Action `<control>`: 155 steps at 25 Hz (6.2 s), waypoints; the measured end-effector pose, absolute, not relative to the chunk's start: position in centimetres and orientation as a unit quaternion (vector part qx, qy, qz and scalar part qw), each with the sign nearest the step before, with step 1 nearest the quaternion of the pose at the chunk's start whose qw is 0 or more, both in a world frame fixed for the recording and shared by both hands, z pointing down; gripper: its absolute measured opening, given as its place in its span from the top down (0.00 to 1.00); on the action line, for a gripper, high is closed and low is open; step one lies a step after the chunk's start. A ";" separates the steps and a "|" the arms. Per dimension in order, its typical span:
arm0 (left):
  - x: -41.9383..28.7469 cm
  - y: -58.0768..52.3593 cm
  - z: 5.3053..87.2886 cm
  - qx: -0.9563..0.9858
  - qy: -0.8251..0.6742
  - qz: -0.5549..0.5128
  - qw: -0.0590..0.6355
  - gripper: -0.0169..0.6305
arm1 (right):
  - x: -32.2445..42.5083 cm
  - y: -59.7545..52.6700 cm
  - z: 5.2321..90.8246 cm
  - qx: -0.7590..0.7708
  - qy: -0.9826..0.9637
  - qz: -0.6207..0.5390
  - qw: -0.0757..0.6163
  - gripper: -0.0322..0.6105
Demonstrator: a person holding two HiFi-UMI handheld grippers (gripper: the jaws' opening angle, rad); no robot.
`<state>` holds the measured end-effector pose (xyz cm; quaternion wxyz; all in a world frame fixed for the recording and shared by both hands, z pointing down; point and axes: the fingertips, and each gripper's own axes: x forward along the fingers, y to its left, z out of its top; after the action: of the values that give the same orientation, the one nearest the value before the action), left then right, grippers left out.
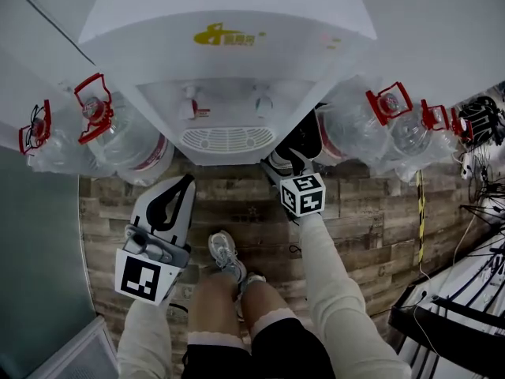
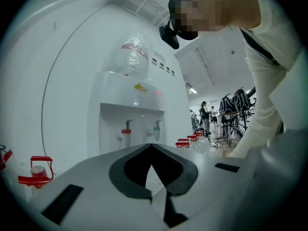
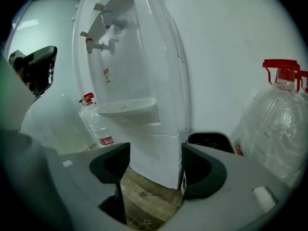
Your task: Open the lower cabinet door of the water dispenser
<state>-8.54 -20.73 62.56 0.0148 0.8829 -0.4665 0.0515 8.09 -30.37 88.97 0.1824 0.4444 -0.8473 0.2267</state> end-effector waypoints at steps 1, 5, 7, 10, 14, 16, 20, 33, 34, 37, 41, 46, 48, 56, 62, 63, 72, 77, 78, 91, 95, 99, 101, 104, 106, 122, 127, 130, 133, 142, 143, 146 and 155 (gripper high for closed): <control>-8.6 -21.0 62.9 0.883 -0.466 0.052 0.013 0.97 | 7.9 -30.7 89.6 0.442 -0.847 0.228 0.186 0.43; -8.7 -21.6 64.0 0.885 -0.462 0.053 0.007 0.97 | 7.7 -32.4 91.4 0.442 -0.846 0.225 0.197 0.42; -8.9 -21.9 64.5 0.886 -0.461 0.054 0.004 0.97 | 7.4 -33.1 91.9 0.439 -0.848 0.224 0.196 0.42; -9.3 -22.4 65.0 0.884 -0.464 0.056 0.004 0.97 | 6.7 -33.7 92.1 0.432 -0.851 0.227 0.192 0.42; -9.5 -22.6 65.0 0.884 -0.464 0.056 0.004 0.97 | 6.6 -33.7 91.8 0.442 -0.844 0.246 0.180 0.43; -9.5 -22.6 65.0 0.885 -0.463 0.056 0.005 0.97 | 6.7 -33.7 91.8 0.451 -0.836 0.252 0.185 0.43; -9.6 -22.5 64.6 0.883 -0.466 0.055 0.004 0.97 | 7.2 -32.8 91.9 0.464 -0.827 0.249 0.200 0.51; -8.4 -21.4 62.0 0.887 -0.458 0.053 0.003 0.97 | 6.4 -25.3 91.6 0.439 -0.833 0.267 0.204 0.52; -8.4 -21.3 61.8 0.888 -0.457 0.054 0.003 0.97 | 6.2 -24.6 91.5 0.438 -0.833 0.271 0.202 0.52; -8.5 -21.1 61.5 0.887 -0.458 0.054 0.003 0.97 | 5.7 -22.9 91.4 0.434 -0.835 0.279 0.193 0.52; -8.5 -20.6 61.2 0.887 -0.459 0.053 0.003 0.97 | 4.9 -20.8 91.4 0.425 -0.839 0.282 0.190 0.52; -8.5 -20.0 60.7 0.888 -0.457 0.055 0.005 0.97 | 4.4 -19.5 91.2 0.418 -0.840 0.283 0.197 0.52; -8.4 -19.8 60.3 0.888 -0.456 0.056 0.004 0.97 | 4.5 -19.4 90.9 0.419 -0.840 0.279 0.201 0.52; -8.3 -19.1 57.9 0.888 -0.457 0.053 0.008 0.97 | 5.3 -20.0 86.5 0.444 -0.843 0.243 0.182 0.62; -8.1 -18.1 55.6 0.884 -0.463 0.056 0.017 0.97 | 6.3 -20.1 82.0 0.465 -0.841 0.221 0.167 0.94; -8.0 -18.0 55.0 0.884 -0.465 0.055 0.017 0.97 | 6.3 -20.0 81.3 0.465 -0.842 0.219 0.167 0.94; -8.1 -17.4 49.4 0.880 -0.472 0.053 0.010 0.97 | 6.3 -19.7 74.1 0.465 -0.847 0.204 0.157 0.94; -8.5 -16.7 46.2 0.876 -0.479 0.053 0.009 0.97 | 6.2 -19.4 69.7 0.468 -0.849 0.196 0.148 0.94; -8.5 -16.5 45.7 0.876 -0.480 0.052 0.010 0.97 | 6.1 -19.3 68.9 0.468 -0.850 0.194 0.146 0.94; -8.0 -13.5 40.1 0.872 -0.486 0.052 0.023 0.97 | 6.2 -16.6 57.8 0.461 -0.863 0.171 0.112 0.94; -7.8 -12.8 37.9 0.872 -0.487 0.046 0.022 0.97 | 6.2 -15.6 54.6 0.459 -0.867 0.164 0.104 0.94; -6.9 -12.1 35.3 0.884 -0.465 0.039 -0.010 0.97 | 6.5 -15.0 51.2 0.464 -0.868 0.151 0.096 0.94; -6.9 -11.7 34.5 0.882 -0.470 0.039 -0.006 0.97 | 6.8 -14.7 49.6 0.467 -0.867 0.145 0.094 0.94; -7.0 -11.3 33.1 0.877 -0.479 0.031 -0.003 0.97 | 7.2 -14.2 47.4 0.471 -0.866 0.135 0.099 0.94; -7.1 -11.1 32.3 0.878 -0.476 0.037 -0.017 0.97 | 7.3 -13.9 46.0 0.472 -0.866 0.130 0.097 0.94; -6.5 -8.8 27.1 0.876 -0.481 0.030 -0.018 0.97 | 8.0 -11.3 34.9 0.479 -0.872 0.078 0.062 0.94; -6.1 -7.8 25.3 0.875 -0.482 0.026 -0.027 0.97 | 7.9 -9.9 31.9 0.473 -0.878 0.056 0.051 0.94; -6.1 -7.3 24.3 0.874 -0.484 0.021 -0.032 0.97 | 7.7 -9.3 30.3 0.468 -0.881 0.044 0.047 0.94; -6.3 -6.9 23.4 0.872 -0.489 0.016 -0.036 0.97 | 7.5 -8.6 28.9 0.465 -0.884 0.036 0.039 0.94; -6.9 -5.5 21.9 0.867 -0.496 0.004 -0.042 0.97 | 6.8 -7.1 25.5 0.458 -0.889 0.008 0.027 0.94; -6.8 -5.4 21.8 0.867 -0.496 0.004 -0.043 0.97 | 6.7 -6.9 25.1 0.457 -0.889 0.005 0.025 0.94; -6.8 -5.0 21.4 0.867 -0.496 0.003 -0.044 0.97 | 6.8 -6.4 24.1 0.457 -0.889 -0.002 0.020 0.94; -6.4 -4.0 20.4 0.866 -0.498 -0.006 -0.050 0.97 | 8.0 -5.0 22.0 0.461 -0.887 -0.014 0.003 0.94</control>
<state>-6.36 -4.00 20.36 -0.0498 0.8657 -0.4980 -0.0064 7.98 -5.00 22.01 0.0032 0.4614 -0.8871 -0.0145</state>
